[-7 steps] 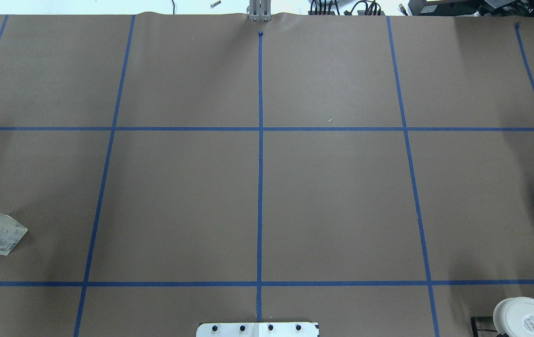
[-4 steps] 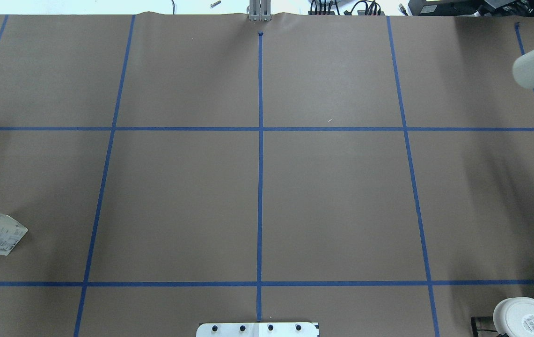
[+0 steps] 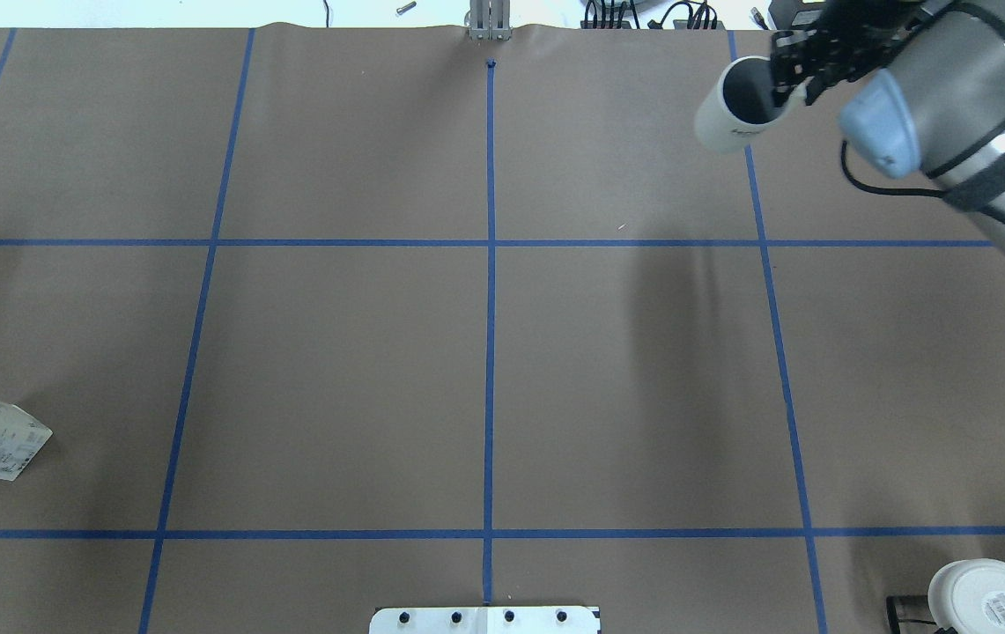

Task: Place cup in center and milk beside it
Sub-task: 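Carry the white mug with the right gripper toward the table center, then lower the white mug onto the center and open the right gripper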

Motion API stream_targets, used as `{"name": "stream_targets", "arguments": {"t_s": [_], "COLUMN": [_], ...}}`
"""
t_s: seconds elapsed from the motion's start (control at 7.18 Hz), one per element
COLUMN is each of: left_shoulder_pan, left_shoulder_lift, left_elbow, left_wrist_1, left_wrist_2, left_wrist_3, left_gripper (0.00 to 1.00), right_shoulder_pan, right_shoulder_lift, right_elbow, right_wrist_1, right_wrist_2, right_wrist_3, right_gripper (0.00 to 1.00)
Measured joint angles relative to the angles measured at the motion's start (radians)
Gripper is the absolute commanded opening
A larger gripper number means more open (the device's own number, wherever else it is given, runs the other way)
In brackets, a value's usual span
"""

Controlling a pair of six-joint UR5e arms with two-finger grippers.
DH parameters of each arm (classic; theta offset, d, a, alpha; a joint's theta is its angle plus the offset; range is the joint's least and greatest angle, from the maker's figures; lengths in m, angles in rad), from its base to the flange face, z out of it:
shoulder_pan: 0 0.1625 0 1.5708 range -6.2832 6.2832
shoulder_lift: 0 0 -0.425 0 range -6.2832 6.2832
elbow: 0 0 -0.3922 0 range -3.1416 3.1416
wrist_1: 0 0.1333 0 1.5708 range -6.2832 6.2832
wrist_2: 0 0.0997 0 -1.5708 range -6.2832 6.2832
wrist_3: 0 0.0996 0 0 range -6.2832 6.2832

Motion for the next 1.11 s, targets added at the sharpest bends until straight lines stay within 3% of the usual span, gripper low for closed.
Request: {"name": "stream_targets", "arguments": {"t_s": [0.28, 0.56, 0.84, 0.97, 1.11], "left_shoulder_pan": [-0.001, -0.001, -0.001, -0.001, -0.001], "left_shoulder_lift": [-0.009, -0.010, -0.010, -0.010, -0.011], "left_elbow": [0.022, 0.034, 0.041, 0.044, 0.049], "left_wrist_1": [-0.002, -0.002, -0.003, -0.003, -0.003], "left_wrist_2": [-0.020, -0.026, -0.027, -0.027, -0.028], "left_wrist_3": [0.002, 0.004, 0.007, 0.008, 0.009], "left_gripper": [0.99, 0.99, 0.99, 0.99, 0.99], "right_shoulder_pan": [-0.140, -0.233, -0.281, -0.293, -0.303], "right_shoulder_lift": [0.165, 0.222, 0.247, 0.255, 0.259], "right_elbow": [-0.119, -0.230, -0.318, -0.335, -0.342], "right_wrist_1": [0.020, 0.163, 0.277, 0.290, 0.294], "right_wrist_2": [-0.018, -0.036, -0.060, -0.064, -0.063], "right_wrist_3": [0.226, 0.491, 0.645, 0.672, 0.686], "right_gripper": [0.00, 0.00, 0.00, 0.14, 0.99]}}
